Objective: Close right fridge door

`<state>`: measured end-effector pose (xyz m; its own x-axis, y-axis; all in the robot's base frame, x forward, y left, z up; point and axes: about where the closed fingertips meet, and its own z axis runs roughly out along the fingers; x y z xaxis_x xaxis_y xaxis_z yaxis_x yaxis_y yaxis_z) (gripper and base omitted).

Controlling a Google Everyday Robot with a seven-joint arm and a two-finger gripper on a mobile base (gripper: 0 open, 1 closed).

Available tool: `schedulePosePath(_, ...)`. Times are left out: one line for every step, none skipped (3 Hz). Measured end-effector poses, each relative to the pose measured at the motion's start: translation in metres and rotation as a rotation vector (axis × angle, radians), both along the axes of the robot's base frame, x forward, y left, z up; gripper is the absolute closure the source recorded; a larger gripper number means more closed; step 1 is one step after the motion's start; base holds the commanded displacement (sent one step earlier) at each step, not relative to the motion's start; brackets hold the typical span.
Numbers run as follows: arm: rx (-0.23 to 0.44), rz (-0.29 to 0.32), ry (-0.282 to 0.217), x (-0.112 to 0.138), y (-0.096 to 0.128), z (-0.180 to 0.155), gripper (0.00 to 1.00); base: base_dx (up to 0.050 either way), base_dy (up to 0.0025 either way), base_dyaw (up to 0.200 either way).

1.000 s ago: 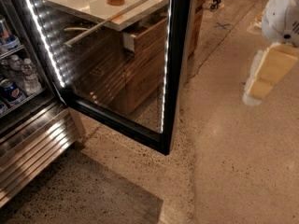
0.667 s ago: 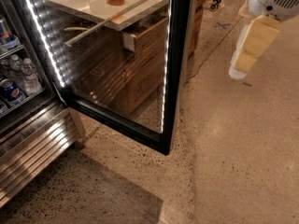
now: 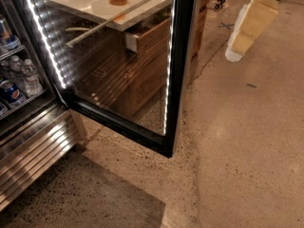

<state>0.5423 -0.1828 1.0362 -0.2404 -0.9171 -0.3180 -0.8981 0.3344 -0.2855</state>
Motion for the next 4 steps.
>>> schedulePosePath(0.005,0.006,-0.001,0.006,0.002,0.000,0.00,0.000,0.00000,0.000)
schedulePosePath(0.046,0.025,0.083,0.038,0.018,-0.046,0.00,0.000,0.00000,0.000)
schedulePosePath(0.071,0.035,0.160,0.064,0.027,-0.087,0.00,0.000,0.00000,0.000)
schedulePosePath(0.086,0.040,0.202,0.079,0.033,-0.110,0.00,0.000,0.00000,0.000)
